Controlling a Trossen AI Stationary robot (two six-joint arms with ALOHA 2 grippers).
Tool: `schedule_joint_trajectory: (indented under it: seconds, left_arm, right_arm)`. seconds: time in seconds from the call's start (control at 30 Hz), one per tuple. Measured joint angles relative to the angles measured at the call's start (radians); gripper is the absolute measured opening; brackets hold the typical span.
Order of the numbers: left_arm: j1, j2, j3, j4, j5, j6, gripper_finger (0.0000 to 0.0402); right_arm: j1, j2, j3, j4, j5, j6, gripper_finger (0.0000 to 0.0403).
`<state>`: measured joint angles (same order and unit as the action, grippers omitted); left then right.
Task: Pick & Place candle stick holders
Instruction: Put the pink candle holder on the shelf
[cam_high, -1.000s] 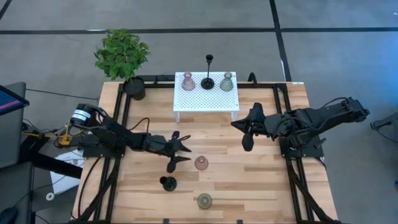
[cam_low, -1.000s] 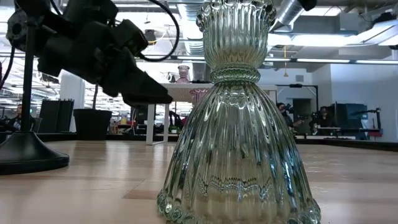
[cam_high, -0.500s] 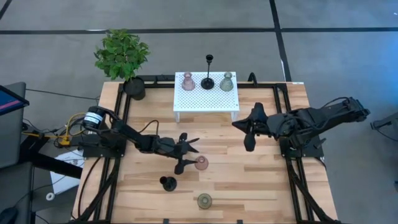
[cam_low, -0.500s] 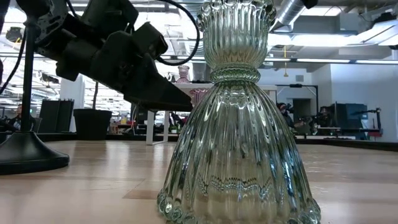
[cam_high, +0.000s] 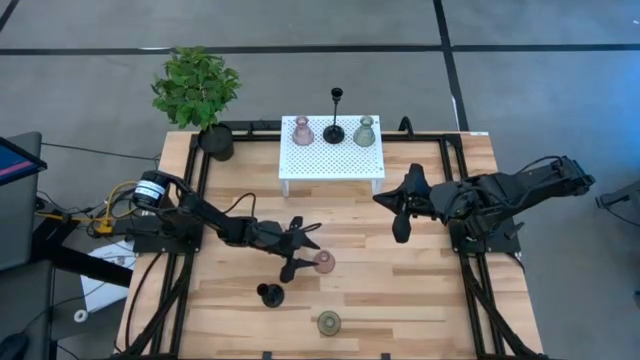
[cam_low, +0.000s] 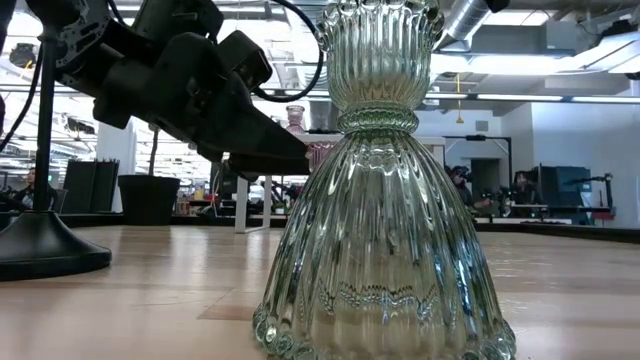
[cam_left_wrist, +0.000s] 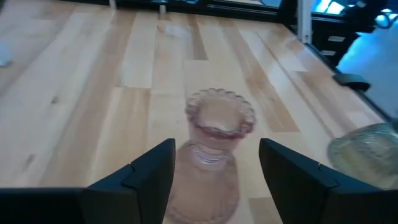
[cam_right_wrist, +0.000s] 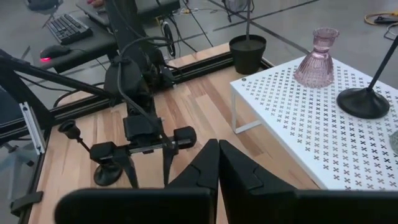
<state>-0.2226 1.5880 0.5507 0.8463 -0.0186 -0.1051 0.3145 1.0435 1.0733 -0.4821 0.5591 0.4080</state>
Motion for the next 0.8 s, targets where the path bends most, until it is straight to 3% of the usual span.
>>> schedule_joint_trajectory:
  seconds: [0.3,0.8]
  left_arm:
    - [0.0,0.029,0.004,0.005,0.0,0.0,0.0233]
    - [0.008,0.141,0.111,0.007,0.02,-0.001,0.0233]
  right_arm:
    - [0.0,0.0,0.0,0.0,0.0,0.0,0.0]
    - [0.0,0.0,0.0,0.004,0.0,0.0,0.0]
